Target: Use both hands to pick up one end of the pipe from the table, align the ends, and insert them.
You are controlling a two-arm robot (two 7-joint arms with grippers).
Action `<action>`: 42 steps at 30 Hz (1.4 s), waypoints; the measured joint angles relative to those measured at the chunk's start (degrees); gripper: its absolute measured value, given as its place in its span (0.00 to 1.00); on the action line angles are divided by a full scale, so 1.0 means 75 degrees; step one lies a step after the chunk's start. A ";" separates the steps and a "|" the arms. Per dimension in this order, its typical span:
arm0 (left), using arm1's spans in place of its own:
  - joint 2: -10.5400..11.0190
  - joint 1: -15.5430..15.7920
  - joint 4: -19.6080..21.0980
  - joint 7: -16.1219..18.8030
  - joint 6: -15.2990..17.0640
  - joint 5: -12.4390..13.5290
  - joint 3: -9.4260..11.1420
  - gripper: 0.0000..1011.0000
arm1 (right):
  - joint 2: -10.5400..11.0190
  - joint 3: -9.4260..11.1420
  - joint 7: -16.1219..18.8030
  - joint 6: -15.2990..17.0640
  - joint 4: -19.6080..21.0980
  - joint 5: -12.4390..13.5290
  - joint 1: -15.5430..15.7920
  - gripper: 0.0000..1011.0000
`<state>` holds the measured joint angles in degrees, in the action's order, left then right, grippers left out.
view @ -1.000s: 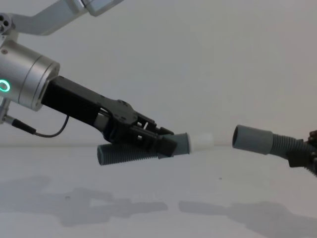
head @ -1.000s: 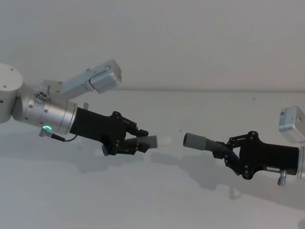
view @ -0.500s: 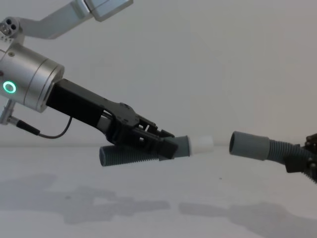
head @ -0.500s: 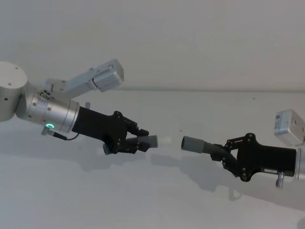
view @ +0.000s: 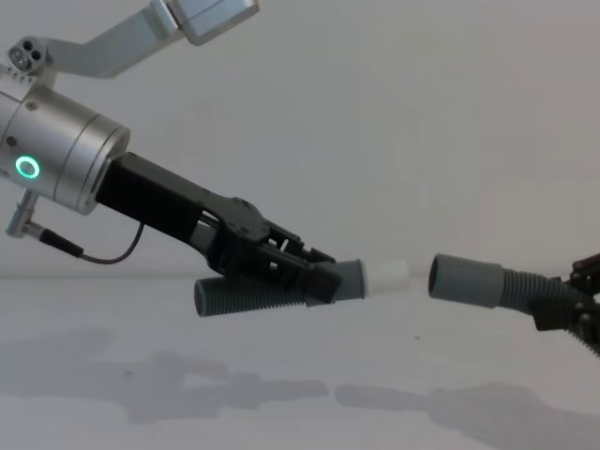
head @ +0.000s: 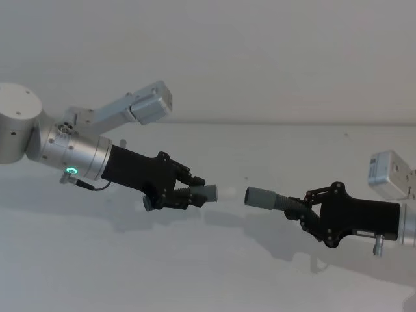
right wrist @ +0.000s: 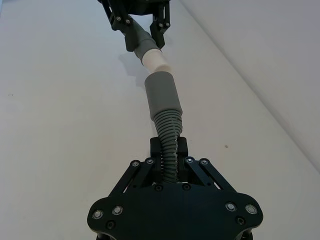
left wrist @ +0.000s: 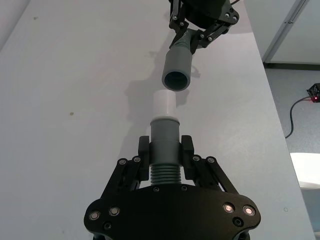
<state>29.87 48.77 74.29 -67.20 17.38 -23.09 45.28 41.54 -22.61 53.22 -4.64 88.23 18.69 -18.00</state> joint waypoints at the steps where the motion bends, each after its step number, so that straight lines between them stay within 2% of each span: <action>1: -0.0003 0.0006 -0.0009 -0.0002 -0.0006 -0.0005 0.0008 0.35 | 0.0000 -0.0018 -0.0004 -0.0001 -0.0005 -0.0005 -0.0013 0.15; 22: -0.0065 0.0128 -0.0159 -0.0010 -0.0081 -0.0108 0.0164 0.35 | 0.0007 -0.0245 -0.0071 -0.0005 -0.0082 -0.0065 -0.0144 0.15; 42: -0.0092 0.0171 -0.0191 0.0050 -0.0111 -0.0205 0.0307 0.35 | 0.0027 -0.0298 -0.0183 0.0095 -0.0112 0.0135 -0.0196 0.15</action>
<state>29.18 50.06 72.86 -66.82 16.55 -24.63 47.58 41.75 -24.84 51.84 -3.92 87.39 19.70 -19.48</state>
